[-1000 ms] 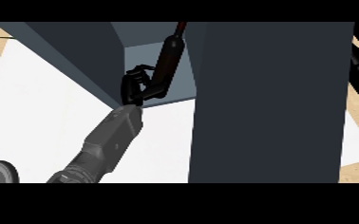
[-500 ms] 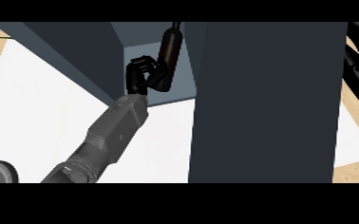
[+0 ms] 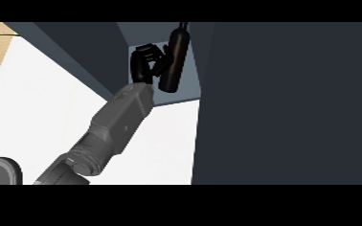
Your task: Pick up the wine, place it into the cabinet and close the cabinet
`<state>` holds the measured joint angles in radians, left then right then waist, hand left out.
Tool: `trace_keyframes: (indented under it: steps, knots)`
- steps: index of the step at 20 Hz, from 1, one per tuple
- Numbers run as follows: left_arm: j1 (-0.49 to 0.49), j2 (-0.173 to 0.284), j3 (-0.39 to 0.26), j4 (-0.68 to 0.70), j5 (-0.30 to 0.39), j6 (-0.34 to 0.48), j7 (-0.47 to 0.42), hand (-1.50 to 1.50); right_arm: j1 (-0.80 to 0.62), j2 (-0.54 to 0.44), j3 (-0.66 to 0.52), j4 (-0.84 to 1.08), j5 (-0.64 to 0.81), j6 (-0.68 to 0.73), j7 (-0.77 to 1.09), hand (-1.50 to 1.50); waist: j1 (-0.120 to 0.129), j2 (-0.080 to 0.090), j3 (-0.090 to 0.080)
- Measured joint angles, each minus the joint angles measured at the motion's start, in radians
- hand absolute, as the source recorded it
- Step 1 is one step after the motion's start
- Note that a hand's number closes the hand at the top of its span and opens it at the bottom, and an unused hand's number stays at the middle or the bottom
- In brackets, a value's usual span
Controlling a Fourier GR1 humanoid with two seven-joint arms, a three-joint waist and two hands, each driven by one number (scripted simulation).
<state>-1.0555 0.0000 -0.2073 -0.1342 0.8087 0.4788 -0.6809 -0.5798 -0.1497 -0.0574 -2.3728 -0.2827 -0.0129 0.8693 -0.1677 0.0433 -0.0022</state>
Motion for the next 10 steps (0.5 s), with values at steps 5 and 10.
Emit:
trace_keyframes:
  steps: [5,10]
  knots:
    - [-0.051,0.0,0.014,0.023,0.013,0.022,0.038,1.5,0.006,-0.007,-0.016,0.0,-0.004,0.009,-0.003,-1.5,0.004,0.004,0.001]
    - [-0.074,0.0,0.024,0.047,0.019,0.016,0.066,1.5,0.025,-0.008,-0.02,0.001,-0.005,0.023,-0.019,-1.5,0.012,0.008,0.001]
